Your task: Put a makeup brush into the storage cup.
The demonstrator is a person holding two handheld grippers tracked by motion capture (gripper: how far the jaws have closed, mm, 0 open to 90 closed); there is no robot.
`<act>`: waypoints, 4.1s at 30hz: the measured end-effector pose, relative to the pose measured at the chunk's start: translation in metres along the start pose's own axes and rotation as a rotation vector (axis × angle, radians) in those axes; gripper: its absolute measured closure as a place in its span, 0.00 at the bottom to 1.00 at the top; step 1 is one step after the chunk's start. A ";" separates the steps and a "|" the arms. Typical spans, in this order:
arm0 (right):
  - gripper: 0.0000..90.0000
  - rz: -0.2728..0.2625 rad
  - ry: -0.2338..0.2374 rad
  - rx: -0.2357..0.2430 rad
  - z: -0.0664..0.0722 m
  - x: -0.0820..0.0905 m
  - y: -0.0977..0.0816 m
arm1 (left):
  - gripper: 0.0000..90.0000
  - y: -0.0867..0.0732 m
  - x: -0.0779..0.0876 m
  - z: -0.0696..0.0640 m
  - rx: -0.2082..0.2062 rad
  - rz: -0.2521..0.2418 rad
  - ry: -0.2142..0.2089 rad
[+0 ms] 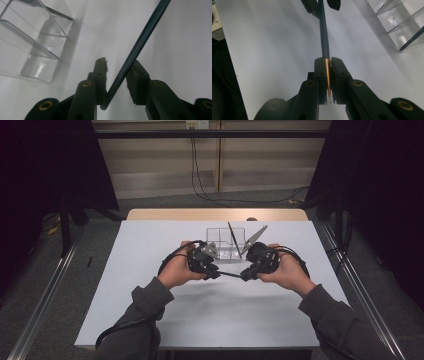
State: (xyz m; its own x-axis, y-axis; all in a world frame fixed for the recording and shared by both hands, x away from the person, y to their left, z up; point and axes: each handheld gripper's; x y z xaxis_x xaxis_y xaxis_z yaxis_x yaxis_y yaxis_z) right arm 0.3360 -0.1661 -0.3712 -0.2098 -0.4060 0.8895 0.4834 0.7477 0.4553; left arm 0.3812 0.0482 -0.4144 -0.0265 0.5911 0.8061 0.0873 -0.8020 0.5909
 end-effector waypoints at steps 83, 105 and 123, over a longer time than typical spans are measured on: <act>0.24 -0.377 -0.052 -0.309 -0.025 0.005 -0.016 | 0.95 -0.026 0.005 -0.011 0.269 -0.410 -0.005; 0.25 -0.423 -0.040 -0.302 -0.021 0.005 -0.013 | 0.95 -0.027 0.003 -0.017 0.313 -0.543 0.037; 0.37 -0.475 -0.050 -0.302 -0.018 0.009 -0.007 | 0.95 -0.023 -0.002 -0.019 0.307 -0.538 0.018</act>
State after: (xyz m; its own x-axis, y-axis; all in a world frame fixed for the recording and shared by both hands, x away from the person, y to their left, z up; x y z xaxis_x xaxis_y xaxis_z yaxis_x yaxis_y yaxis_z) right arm 0.3459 -0.1843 -0.3674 -0.5000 -0.6302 0.5940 0.5464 0.3026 0.7810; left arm 0.3599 0.0635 -0.4289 -0.1630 0.9020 0.3998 0.3399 -0.3290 0.8810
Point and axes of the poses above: each handheld gripper's, and its own axes: x roughly backward along the jaws, y roughly out of its top, z roughly to its left, and after that the axes turned 4 degrees about -y, right-handed
